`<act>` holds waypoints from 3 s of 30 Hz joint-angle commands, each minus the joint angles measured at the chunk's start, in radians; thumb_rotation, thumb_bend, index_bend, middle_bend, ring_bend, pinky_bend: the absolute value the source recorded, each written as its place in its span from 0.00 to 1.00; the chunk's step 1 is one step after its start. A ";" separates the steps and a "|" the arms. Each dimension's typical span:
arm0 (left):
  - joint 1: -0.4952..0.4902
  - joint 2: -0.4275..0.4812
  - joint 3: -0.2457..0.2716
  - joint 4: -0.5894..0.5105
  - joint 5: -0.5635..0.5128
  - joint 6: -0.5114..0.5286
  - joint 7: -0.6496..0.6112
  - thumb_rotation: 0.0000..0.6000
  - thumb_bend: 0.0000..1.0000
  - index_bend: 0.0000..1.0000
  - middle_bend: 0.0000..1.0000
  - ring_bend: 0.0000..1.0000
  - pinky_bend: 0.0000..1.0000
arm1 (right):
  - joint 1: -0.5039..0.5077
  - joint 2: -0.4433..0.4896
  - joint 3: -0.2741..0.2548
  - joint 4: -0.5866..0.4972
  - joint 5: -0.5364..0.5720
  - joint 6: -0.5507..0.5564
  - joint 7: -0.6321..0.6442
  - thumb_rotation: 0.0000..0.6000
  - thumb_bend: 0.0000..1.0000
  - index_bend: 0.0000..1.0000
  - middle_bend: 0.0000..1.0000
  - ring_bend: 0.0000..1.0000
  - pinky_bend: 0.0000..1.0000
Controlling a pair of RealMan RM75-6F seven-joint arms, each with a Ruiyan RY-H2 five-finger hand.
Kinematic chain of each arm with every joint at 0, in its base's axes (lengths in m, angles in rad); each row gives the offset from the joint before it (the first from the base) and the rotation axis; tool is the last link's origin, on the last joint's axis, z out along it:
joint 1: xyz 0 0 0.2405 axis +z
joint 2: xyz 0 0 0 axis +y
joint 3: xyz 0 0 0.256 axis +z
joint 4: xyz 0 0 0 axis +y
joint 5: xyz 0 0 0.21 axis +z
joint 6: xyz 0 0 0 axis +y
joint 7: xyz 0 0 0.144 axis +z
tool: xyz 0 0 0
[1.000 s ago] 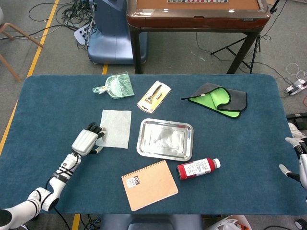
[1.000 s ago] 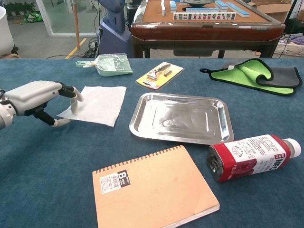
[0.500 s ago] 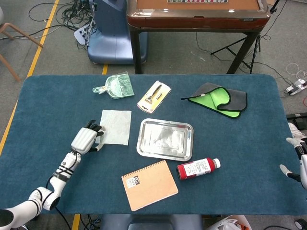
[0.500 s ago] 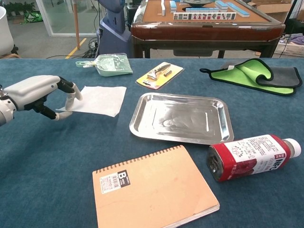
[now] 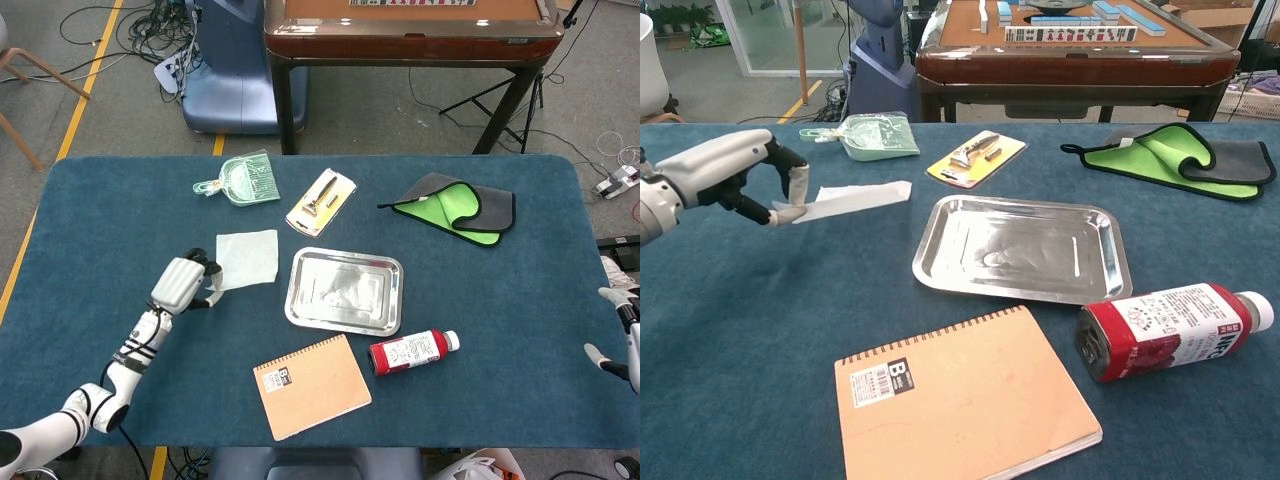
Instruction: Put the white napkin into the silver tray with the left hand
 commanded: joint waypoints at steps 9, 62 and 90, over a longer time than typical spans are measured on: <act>-0.081 0.029 -0.040 -0.167 0.054 0.031 -0.075 1.00 0.35 0.63 0.60 0.48 0.24 | -0.009 0.008 0.001 -0.011 -0.010 0.019 -0.001 1.00 0.08 0.24 0.26 0.19 0.19; -0.281 -0.207 0.204 0.469 0.319 0.145 -0.134 1.00 0.34 0.51 0.53 0.41 0.24 | -0.043 0.017 -0.002 -0.059 -0.027 0.066 -0.036 1.00 0.08 0.24 0.26 0.19 0.19; -0.351 -0.270 0.340 0.732 0.419 0.305 -0.111 1.00 0.26 0.39 0.38 0.32 0.23 | -0.056 0.017 -0.001 -0.063 -0.030 0.083 -0.038 1.00 0.08 0.24 0.26 0.19 0.19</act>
